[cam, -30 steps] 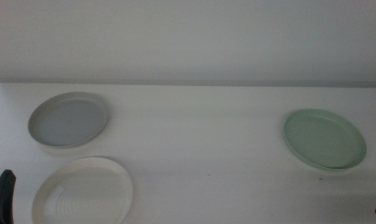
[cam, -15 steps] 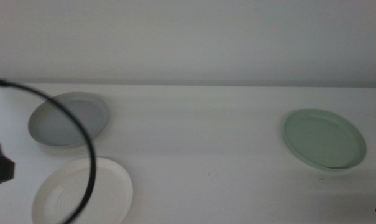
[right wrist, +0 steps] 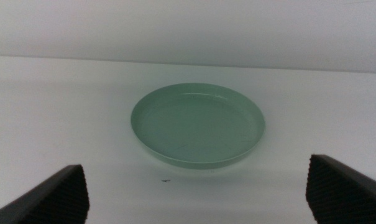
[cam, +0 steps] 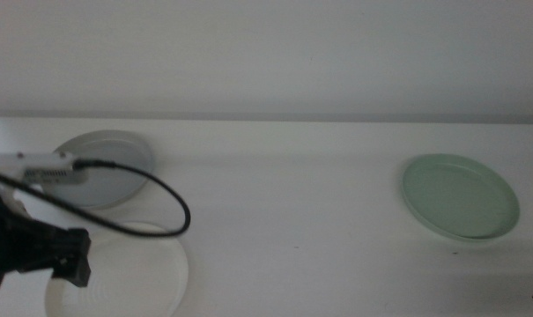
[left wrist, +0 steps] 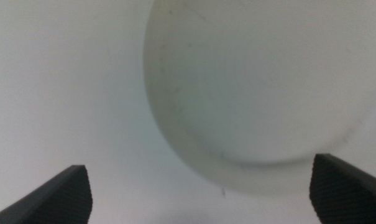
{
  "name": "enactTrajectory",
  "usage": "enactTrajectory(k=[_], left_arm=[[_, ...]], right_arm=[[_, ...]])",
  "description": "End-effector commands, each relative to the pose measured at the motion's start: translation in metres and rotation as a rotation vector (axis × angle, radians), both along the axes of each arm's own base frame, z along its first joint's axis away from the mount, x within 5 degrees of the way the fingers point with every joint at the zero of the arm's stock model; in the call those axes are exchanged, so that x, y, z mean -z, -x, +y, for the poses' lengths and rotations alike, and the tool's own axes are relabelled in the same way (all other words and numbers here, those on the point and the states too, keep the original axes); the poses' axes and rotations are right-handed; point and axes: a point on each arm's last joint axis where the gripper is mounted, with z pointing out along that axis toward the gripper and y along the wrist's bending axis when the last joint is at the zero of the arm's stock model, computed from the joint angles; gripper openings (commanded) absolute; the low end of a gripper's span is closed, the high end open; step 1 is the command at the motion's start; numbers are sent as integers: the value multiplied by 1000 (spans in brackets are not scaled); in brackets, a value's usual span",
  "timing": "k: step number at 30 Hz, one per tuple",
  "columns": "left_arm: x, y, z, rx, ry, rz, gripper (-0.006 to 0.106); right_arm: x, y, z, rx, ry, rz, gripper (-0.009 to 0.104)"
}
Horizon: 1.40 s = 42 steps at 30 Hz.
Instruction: Stack the three bowls on top of each other.
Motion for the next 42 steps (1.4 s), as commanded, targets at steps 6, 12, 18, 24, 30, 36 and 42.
enactTrajectory(k=[6,12,18,24,30,36,42], left_arm=[[39,-8,3,10,-31,-63,92],[66,-18,4,16,-30,5,92],[80,-23,5,24,-43,34,89],[86,-23,6,40,-56,60,41],[83,-25,7,33,-65,52,-2],[9,-29,-17,25,-31,52,-1],[-32,-58,-65,134,13,59,-1]], right_arm=[[12,1,-1,9,9,-5,93],[12,1,-1,9,9,-5,93],[12,1,-1,9,9,-5,93],[12,1,-1,9,9,-5,93],[12,1,-1,9,9,-5,93],[12,1,-1,9,9,-5,93],[12,1,-1,9,9,-5,93]])
